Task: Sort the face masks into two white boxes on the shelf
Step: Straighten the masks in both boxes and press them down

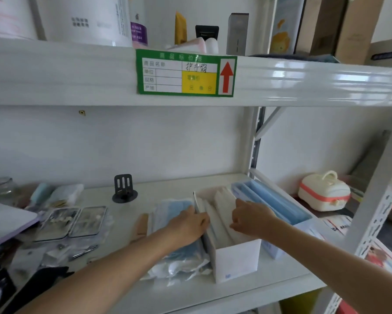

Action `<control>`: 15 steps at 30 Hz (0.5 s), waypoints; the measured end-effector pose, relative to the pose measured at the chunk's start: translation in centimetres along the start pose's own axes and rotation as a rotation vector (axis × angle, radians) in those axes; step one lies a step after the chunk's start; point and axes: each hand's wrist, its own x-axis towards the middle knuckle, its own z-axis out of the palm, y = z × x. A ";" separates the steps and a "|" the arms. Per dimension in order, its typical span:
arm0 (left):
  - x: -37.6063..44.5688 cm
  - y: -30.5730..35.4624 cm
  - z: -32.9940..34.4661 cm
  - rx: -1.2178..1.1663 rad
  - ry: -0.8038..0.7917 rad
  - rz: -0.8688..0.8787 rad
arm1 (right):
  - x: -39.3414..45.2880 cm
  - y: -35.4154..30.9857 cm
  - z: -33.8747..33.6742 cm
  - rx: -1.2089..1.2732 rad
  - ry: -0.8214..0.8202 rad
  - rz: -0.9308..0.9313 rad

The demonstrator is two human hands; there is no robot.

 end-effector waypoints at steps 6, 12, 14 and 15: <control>0.3 -0.4 0.3 0.047 -0.007 0.008 | 0.2 -2.6 0.4 -0.081 0.082 -0.023; 1.4 -0.2 -1.0 0.158 -0.186 -0.011 | 0.8 -3.0 -0.3 0.121 -0.068 -0.018; 1.5 0.2 -1.2 0.235 -0.204 -0.012 | 1.0 -2.8 -0.3 0.211 -0.037 -0.001; 1.5 0.2 -1.3 0.263 -0.187 0.003 | 0.9 -2.6 -0.4 0.256 -0.008 0.002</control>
